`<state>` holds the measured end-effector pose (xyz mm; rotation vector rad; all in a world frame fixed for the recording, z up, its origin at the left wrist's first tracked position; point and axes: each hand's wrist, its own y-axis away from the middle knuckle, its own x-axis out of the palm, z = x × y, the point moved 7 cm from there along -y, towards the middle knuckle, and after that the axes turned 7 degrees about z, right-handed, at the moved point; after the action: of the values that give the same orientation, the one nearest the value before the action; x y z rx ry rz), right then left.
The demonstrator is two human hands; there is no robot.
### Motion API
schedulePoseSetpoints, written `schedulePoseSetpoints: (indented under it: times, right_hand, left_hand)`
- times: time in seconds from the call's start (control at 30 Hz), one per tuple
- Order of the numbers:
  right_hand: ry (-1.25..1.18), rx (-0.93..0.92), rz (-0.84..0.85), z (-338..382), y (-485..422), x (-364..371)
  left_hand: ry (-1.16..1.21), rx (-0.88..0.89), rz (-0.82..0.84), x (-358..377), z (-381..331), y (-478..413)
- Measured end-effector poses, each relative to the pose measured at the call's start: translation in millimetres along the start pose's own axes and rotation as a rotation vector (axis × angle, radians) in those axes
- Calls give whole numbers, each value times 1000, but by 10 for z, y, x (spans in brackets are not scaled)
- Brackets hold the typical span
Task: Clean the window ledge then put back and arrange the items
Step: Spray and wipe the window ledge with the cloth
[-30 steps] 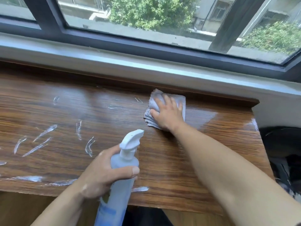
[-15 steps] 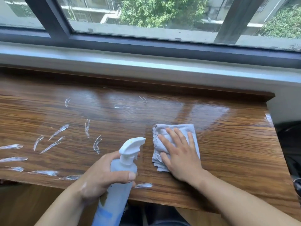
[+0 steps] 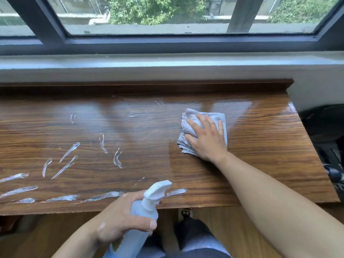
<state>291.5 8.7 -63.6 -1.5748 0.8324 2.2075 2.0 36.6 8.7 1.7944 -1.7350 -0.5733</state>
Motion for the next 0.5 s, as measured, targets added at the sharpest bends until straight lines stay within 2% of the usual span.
schedulePoseSetpoints:
  times: [0.17,0.33,0.4,0.5]
  right_hand:
    - [22,20,-11,-175,734,228]
    - [23,206,-41,-368,1192,377]
    - [39,246,-86,-203,1329,449]
    - [50,193,-108,324,1509,677]
  left_hand:
    - [-172,38,30,-58,151,78]
    - [-217,83,62,-190,282,207]
    - [-214,96,66,-285,332,301]
    - [-198,115,33,-436,400,482]
